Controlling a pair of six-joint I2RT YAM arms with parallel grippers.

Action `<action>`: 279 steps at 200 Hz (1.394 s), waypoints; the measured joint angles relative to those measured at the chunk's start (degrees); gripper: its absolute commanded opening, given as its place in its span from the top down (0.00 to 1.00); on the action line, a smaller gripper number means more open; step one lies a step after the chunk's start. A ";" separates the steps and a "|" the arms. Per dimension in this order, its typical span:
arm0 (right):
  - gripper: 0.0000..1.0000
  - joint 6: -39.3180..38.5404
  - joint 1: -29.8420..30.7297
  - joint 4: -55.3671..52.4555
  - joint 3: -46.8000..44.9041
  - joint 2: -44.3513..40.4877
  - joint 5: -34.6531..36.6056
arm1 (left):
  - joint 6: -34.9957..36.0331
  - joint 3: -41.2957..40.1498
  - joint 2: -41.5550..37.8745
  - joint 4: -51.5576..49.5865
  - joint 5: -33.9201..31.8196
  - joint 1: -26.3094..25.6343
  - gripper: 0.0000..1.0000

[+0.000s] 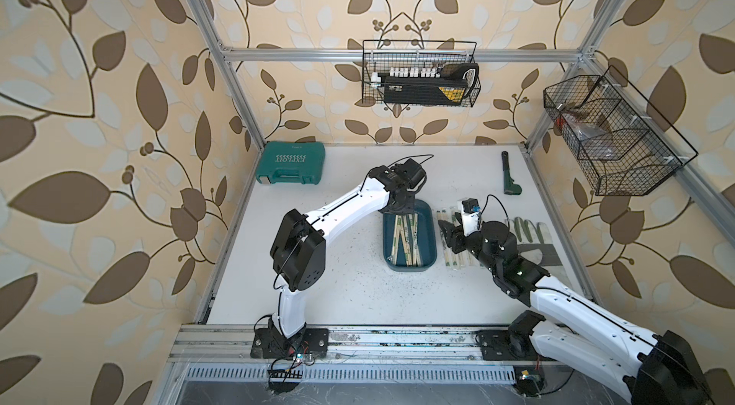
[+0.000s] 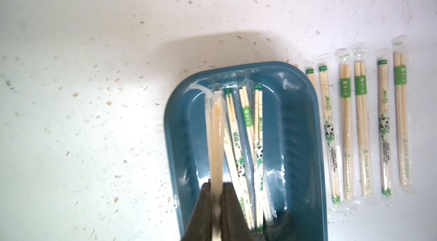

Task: Take the paired disposable chopsticks out of the storage box
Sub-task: Place the paired disposable chopsticks at the center of the board.

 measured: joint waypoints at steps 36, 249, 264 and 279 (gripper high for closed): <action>0.42 0.02 0.00 0.02 0.02 0.00 -0.17 | 1.90 -11.47 -8.11 1.22 -0.11 8.41 0.90; 0.42 0.04 0.11 0.83 0.04 2.47 -0.39 | 2.14 -18.36 6.86 15.47 -0.07 11.19 0.56; 0.42 0.07 0.11 1.20 0.11 3.10 -0.42 | 2.12 -18.36 6.80 14.93 -0.44 11.19 0.52; 0.42 0.15 0.11 1.16 0.48 4.11 -0.37 | 2.34 -18.36 6.14 14.47 -1.03 11.19 0.48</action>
